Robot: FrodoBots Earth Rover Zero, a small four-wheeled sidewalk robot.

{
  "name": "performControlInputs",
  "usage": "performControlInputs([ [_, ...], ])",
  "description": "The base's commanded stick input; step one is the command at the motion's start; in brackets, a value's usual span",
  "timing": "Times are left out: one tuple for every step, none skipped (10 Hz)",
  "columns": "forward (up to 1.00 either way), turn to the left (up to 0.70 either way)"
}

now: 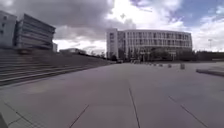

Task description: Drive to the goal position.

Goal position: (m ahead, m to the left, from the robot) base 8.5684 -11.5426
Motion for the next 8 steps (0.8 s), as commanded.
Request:
performControlInputs([
  [0.7, 0.0],
  [0.7, 0.0],
  [0.7, 0.0],
  [0.7, 0.0],
  [0.7, 0.0],
  [0.7, 0.0],
  [0.7, 0.0],
  [0.7, 0.0],
])
